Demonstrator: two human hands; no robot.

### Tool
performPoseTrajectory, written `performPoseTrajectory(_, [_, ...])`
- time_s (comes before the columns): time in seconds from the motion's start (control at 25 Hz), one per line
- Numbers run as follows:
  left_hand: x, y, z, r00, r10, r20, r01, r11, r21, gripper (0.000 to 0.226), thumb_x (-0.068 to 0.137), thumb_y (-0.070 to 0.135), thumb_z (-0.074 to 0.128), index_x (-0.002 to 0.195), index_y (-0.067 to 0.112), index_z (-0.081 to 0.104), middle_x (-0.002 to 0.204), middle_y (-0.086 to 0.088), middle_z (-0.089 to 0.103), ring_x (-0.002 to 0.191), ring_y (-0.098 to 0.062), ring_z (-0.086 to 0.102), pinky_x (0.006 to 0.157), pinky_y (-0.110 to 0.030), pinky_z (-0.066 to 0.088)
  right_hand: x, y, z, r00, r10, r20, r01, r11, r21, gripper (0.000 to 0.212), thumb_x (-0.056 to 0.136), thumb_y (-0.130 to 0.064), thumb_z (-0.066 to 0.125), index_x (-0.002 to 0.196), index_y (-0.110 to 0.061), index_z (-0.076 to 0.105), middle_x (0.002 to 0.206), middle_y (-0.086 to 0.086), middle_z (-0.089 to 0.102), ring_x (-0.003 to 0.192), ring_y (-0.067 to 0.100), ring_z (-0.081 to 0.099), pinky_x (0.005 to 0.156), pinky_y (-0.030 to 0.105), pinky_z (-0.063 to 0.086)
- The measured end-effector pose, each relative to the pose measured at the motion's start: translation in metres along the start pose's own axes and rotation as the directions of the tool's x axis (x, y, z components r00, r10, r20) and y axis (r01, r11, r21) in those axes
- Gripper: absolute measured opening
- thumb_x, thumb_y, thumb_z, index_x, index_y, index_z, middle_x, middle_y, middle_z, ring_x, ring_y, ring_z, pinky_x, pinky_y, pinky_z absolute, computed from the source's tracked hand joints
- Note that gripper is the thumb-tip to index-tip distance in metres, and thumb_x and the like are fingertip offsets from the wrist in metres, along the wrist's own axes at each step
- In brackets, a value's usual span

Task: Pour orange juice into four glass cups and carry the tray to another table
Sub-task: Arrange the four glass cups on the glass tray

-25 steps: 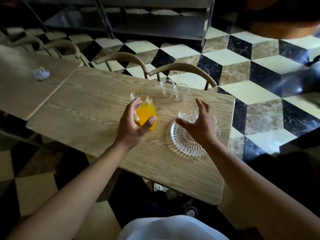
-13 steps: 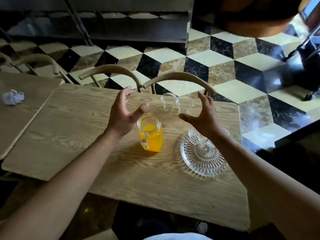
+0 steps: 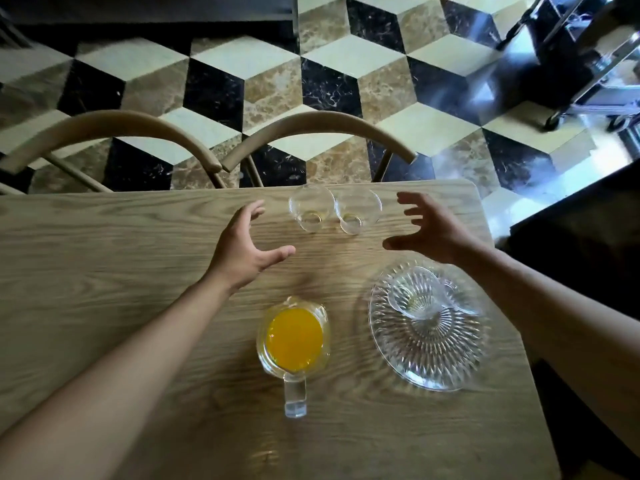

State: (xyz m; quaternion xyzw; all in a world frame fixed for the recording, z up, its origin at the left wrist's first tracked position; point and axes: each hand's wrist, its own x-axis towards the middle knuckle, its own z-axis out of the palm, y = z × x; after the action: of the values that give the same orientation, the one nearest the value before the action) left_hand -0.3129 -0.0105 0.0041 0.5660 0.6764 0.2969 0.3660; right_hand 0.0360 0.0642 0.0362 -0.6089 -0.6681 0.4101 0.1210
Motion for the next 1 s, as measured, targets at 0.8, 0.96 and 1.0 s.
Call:
performPoseTrajectory(0.8, [0.085,-0.024,0.065,0.993,0.022,0.116,0.012,0.956,-0.292,0.090,0.064,0.006,0.097,0.143,0.011,0.054,0.142,0.001,0.060,0.125,0.014,0.055,0.112,-0.010,0.038,0.106,0.042,0.044,0.955,-0.217,0.201,0.223,0.975,-0.004,0.082,0.048,-0.052,0.089,0.120,-0.068,0.054,0.116,-0.006,0.064,0.108,0.023,0.066,0.096,0.049,0.056])
performPoseTrajectory(0.96, [0.085,-0.019,0.065,0.992,0.015,0.123,0.022,0.956,-0.292,0.084,0.065,0.002,0.096,0.140,0.008,0.056,0.137,-0.005,0.066,0.125,0.004,0.061,0.108,-0.014,0.045,0.106,0.045,0.044,0.950,-0.252,0.185,0.249,0.968,0.039,0.076,0.053,-0.051,0.089,0.119,-0.065,0.057,0.114,0.000,0.066,0.103,0.030,0.068,0.093,0.053,0.056])
performPoseTrajectory(1.0, [0.085,-0.018,0.064,0.992,0.017,0.123,0.020,0.957,-0.290,0.085,0.065,0.002,0.095,0.140,0.007,0.056,0.137,-0.006,0.066,0.128,-0.003,0.062,0.109,-0.017,0.046,0.105,0.045,0.043,0.952,-0.246,0.181,0.239,0.969,0.059,0.075,0.053,-0.049,0.090,0.119,-0.064,0.058,0.114,0.001,0.066,0.103,0.031,0.068,0.094,0.054,0.056])
